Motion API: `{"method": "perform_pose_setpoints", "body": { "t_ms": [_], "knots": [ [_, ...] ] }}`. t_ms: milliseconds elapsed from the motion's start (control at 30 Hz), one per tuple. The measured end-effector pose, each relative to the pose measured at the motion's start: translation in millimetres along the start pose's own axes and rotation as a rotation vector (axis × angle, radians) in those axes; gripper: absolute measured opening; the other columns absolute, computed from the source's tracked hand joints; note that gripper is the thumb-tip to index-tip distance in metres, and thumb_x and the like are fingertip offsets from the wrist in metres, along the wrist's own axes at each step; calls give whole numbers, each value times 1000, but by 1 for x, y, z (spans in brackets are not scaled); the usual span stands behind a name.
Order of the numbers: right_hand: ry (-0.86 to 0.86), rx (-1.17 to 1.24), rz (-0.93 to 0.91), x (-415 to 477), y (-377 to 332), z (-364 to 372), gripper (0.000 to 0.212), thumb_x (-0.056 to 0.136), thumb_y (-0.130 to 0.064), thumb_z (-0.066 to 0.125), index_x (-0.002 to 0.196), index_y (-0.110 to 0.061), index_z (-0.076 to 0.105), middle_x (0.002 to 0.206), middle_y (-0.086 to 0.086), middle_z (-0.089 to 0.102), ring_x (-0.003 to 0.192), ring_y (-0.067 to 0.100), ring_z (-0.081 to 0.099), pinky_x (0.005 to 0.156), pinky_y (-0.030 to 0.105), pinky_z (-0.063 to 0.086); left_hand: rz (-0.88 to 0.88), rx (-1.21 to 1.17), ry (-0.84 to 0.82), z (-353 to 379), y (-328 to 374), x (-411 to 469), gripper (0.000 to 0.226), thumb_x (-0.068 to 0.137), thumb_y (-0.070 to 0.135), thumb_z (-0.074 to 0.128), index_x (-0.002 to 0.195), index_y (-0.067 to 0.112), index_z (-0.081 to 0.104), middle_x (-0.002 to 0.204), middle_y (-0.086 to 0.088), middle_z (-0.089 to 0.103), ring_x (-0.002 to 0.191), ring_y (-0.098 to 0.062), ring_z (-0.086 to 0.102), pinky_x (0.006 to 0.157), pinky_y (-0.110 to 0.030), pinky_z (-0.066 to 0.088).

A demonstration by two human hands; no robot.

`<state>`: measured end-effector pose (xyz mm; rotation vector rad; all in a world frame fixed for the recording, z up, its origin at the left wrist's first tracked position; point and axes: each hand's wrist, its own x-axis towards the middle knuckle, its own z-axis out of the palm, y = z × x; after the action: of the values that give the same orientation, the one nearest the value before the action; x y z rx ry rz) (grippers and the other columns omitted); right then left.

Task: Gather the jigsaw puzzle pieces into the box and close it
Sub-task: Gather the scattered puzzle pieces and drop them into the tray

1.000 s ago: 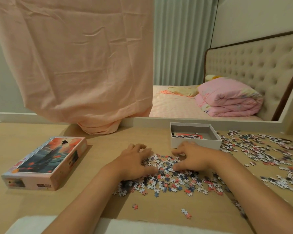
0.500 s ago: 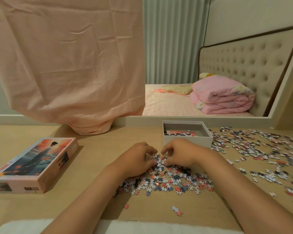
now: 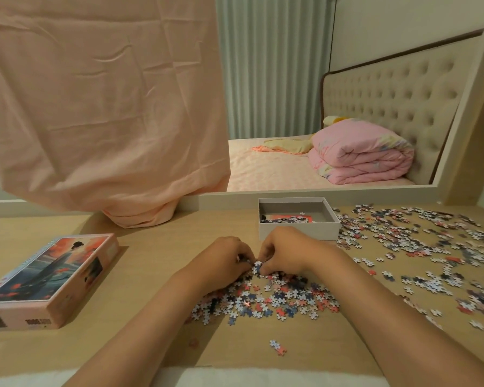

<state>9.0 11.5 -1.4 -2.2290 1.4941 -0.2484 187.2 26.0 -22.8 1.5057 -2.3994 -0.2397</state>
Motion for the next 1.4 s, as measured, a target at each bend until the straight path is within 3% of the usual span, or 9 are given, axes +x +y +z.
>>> {"method": "perform_pose_setpoints", "body": {
  "t_ms": [167, 233, 367, 467, 567, 733, 867, 1233, 1400],
  "knots": [
    [3, 156, -37, -4, 11, -10, 6, 85, -18, 77, 91, -16, 77, 83, -1, 74, 57, 17, 69, 61, 32, 61, 26, -16, 17, -3, 2, 13, 15, 90, 22, 66, 101, 27, 75, 98, 10, 70, 81, -3, 57, 71, -11, 41],
    [9, 228, -29, -6, 18, -20, 8, 89, -11, 72, 96, -13, 76, 82, 7, 74, 55, 20, 68, 58, 32, 60, 14, -86, 50, -7, 5, 21, 13, 89, 22, 67, 99, 25, 75, 91, 12, 70, 76, 0, 57, 67, -8, 40],
    [216, 350, 16, -5, 35, -42, 11, 90, -13, 71, 100, -17, 75, 73, 5, 71, 50, 12, 62, 48, 20, 49, -12, -237, 164, -21, 16, 49, 10, 90, 21, 68, 97, 20, 75, 73, 14, 62, 61, 0, 52, 62, -20, 44],
    [487, 333, 25, 3, 51, -50, 17, 89, -15, 72, 105, -18, 77, 76, -4, 68, 55, 3, 55, 59, 21, 45, 3, -252, 265, -26, 25, 77, 11, 91, 17, 66, 97, 17, 75, 79, 8, 66, 63, -2, 53, 61, -20, 41],
    [654, 299, 42, 10, 63, -50, 23, 90, -14, 70, 112, -17, 76, 101, 2, 73, 80, 8, 61, 74, 18, 41, -14, -249, 310, -21, 33, 102, 15, 93, 13, 63, 102, 16, 74, 91, 1, 69, 71, -12, 60, 64, -24, 47],
    [522, 178, 50, 23, 80, -38, 34, 99, -15, 56, 132, -16, 63, 129, 8, 65, 116, 24, 58, 86, 24, 39, -15, -129, 163, 2, 35, 117, 37, 94, 20, 62, 131, 14, 61, 126, -6, 62, 109, -22, 60, 91, -29, 46],
    [408, 27, 77, 24, 85, -35, 36, 104, -24, 47, 138, -18, 58, 140, 6, 57, 128, 25, 51, 102, 31, 38, 34, 35, 182, 10, 25, 113, 36, 97, 30, 57, 132, 22, 61, 131, -1, 60, 118, -23, 55, 100, -39, 44],
    [406, 52, 14, 6, 66, -38, 23, 99, -19, 56, 111, -22, 76, 113, -2, 73, 97, 14, 64, 84, 26, 48, 23, 22, 92, 4, 6, 67, 32, 98, 31, 50, 126, 26, 65, 130, 6, 63, 117, -16, 57, 98, -32, 46],
    [417, -45, -66, -8, 37, -39, 26, 98, -17, 55, 111, -27, 75, 111, -5, 71, 81, 7, 59, 71, 22, 46, 27, -28, 163, 1, -1, 45, 43, 95, 31, 56, 138, 26, 54, 148, 5, 43, 136, -15, 40, 113, -31, 32]
  ]
}}
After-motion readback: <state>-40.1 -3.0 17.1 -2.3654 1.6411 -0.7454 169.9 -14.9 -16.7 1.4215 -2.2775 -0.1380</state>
